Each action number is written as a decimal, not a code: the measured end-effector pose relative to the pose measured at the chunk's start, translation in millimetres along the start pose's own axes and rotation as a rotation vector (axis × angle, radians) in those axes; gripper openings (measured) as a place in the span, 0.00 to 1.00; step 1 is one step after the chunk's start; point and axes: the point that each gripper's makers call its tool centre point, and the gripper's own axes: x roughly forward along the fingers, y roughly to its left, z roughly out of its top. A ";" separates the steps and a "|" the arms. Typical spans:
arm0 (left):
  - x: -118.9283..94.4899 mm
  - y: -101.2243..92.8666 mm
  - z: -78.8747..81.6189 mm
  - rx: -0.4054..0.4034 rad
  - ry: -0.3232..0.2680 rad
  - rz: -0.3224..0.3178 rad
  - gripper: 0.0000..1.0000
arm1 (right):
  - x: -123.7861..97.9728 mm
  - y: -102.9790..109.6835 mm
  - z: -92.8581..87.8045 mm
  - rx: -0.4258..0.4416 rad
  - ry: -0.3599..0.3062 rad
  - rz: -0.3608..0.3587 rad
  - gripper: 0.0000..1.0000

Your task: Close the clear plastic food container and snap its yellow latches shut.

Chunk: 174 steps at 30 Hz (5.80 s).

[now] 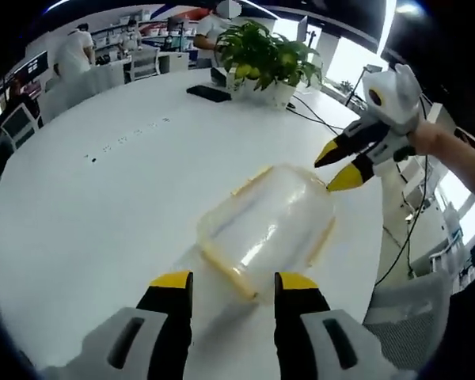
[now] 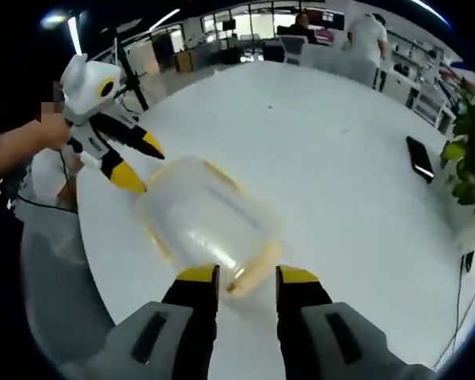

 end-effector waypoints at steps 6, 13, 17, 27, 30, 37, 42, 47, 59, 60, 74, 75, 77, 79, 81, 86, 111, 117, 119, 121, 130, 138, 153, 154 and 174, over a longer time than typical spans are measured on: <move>5.4 -4.5 -0.8 -0.061 -0.005 -0.021 0.34 | 5.5 1.3 -0.2 0.033 0.007 0.008 0.25; 8.8 -8.9 -1.6 -0.105 0.000 -0.050 0.34 | 9.5 3.6 -0.6 0.050 0.018 0.015 0.26; 11.1 -14.5 -2.8 -0.130 0.005 -0.078 0.33 | 9.4 4.4 -0.9 0.055 0.027 0.018 0.26; 14.7 -17.7 -4.0 -0.152 0.011 -0.091 0.38 | 11.5 5.4 -1.3 0.093 0.031 0.011 0.29; 17.1 -19.1 -4.5 -0.181 0.002 -0.100 0.39 | 13.3 5.2 -1.7 0.142 0.033 0.013 0.30; 19.3 -19.3 -1.8 -0.168 0.002 -0.101 0.38 | 20.9 8.8 -2.7 0.252 0.021 0.052 0.31; 18.1 -23.8 -10.1 -0.222 0.069 -0.107 0.36 | 22.6 8.3 -6.4 0.271 0.033 0.082 0.32; 21.9 -25.0 -3.4 -0.247 0.013 -0.121 0.37 | 21.8 10.3 -4.8 0.274 0.048 0.076 0.33; 23.5 -21.8 -0.8 -0.256 0.005 -0.120 0.38 | 22.2 10.4 -2.5 0.290 0.032 0.059 0.35; 23.5 -22.1 -0.5 -0.258 0.003 -0.120 0.38 | 22.2 10.3 -2.3 0.293 0.030 0.058 0.35; 12.2 -16.3 -14.2 -0.270 0.022 -0.118 0.38 | 25.7 28.4 -0.3 0.310 0.043 0.064 0.35; 11.1 -16.0 -15.6 -0.271 0.023 -0.117 0.38 | 26.2 30.1 0.0 0.310 0.044 0.064 0.35; 7.8 -15.0 -19.6 -0.273 0.023 -0.115 0.38 | 27.1 35.0 0.2 0.308 0.044 0.066 0.35; 4.3 -14.4 -23.9 -0.275 0.024 -0.114 0.38 | 28.4 40.8 0.3 0.305 0.045 0.070 0.35; 0.5 -12.8 -28.4 -0.278 0.024 -0.112 0.38 | 29.4 45.5 0.7 0.302 0.046 0.073 0.35; -7.5 -8.8 -38.4 -0.287 0.026 -0.107 0.38 | 32.9 57.4 2.8 0.297 0.043 0.076 0.35; -46.5 16.0 -82.8 -0.317 0.033 -0.089 0.38 | 53.0 115.7 16.6 0.276 0.050 0.082 0.36; -54.5 22.0 -90.8 -0.319 0.036 -0.087 0.38 | 58.4 127.3 20.5 0.268 0.053 0.080 0.36; -57.0 24.0 -93.4 -0.320 0.035 -0.086 0.39 | 59.3 129.4 21.2 0.267 0.053 0.080 0.36; -59.2 25.0 -95.8 -0.321 0.032 -0.085 0.39 | 60.4 132.8 21.9 0.265 0.052 0.080 0.37; -66.5 29.6 -104.8 -0.330 0.035 -0.081 0.39 | 65.9 145.8 23.8 0.237 0.054 0.083 0.39; -67.6 30.4 -106.5 -0.334 0.020 -0.080 0.39 | 65.2 147.6 22.6 0.203 0.048 0.100 0.40; -74.4 29.9 -103.3 -0.224 -0.008 -0.056 0.40 | 58.8 147.5 21.3 0.011 0.043 0.115 0.38; -75.5 30.6 -102.5 -0.219 -0.013 -0.055 0.39 | 58.1 147.0 21.9 0.002 0.042 0.113 0.38; -89.1 13.1 -75.0 0.041 -0.063 -0.080 0.30 | 49.6 146.3 50.5 -0.277 0.005 0.157 0.14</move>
